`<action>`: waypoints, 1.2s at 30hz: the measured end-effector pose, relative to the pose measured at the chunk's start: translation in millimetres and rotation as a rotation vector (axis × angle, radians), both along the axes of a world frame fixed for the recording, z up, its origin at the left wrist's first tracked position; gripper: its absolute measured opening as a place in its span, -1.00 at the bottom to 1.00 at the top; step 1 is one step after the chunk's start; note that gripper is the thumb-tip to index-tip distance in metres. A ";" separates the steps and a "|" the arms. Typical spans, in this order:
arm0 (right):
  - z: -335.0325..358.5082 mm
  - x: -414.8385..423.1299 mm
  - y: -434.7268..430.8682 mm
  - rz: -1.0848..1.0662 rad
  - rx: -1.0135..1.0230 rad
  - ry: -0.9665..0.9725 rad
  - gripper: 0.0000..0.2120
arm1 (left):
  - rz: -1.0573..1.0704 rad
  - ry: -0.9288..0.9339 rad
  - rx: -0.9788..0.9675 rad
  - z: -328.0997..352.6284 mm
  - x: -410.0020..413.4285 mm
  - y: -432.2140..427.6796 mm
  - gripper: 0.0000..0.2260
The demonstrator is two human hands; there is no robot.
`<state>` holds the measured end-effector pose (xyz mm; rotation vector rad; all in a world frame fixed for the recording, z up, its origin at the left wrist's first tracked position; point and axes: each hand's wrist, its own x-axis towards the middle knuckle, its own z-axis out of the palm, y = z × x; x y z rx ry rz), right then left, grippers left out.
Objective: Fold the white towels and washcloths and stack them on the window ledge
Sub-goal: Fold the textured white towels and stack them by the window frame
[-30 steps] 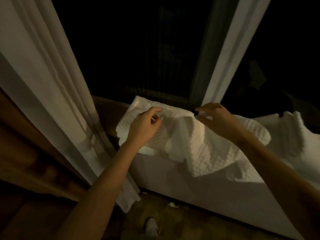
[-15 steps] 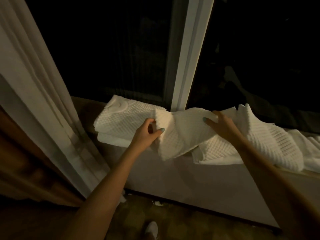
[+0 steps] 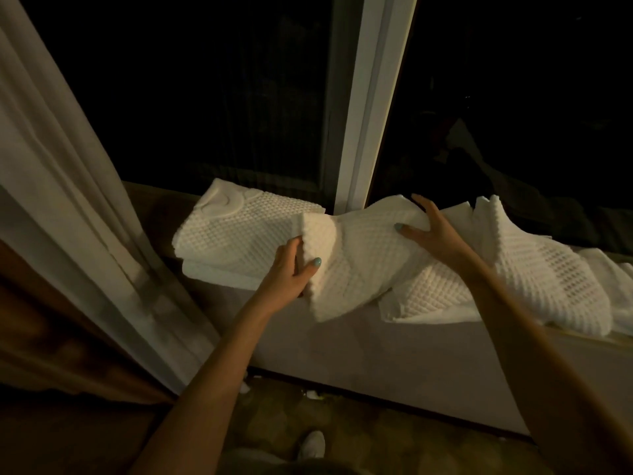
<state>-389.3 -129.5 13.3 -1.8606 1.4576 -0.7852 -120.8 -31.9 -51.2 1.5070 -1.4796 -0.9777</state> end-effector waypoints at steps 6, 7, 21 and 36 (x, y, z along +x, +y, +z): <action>3.8 -3.9 4.2 0.109 -0.075 0.001 -0.46 | 0.153 0.145 -0.113 -4.8 -15.9 5.2 -0.49; 5.0 -4.1 7.7 0.099 -0.081 -0.004 -0.52 | 0.159 0.175 -0.125 -3.9 -15.3 4.8 -0.51; 7.1 -33.8 83.6 -0.114 -0.112 -0.257 -0.70 | 0.006 0.428 0.023 37.5 -21.6 -4.6 -0.74; 15.8 -24.5 71.4 -0.141 0.095 -0.366 -0.42 | -0.038 0.514 0.011 75.9 -22.2 -31.6 -0.87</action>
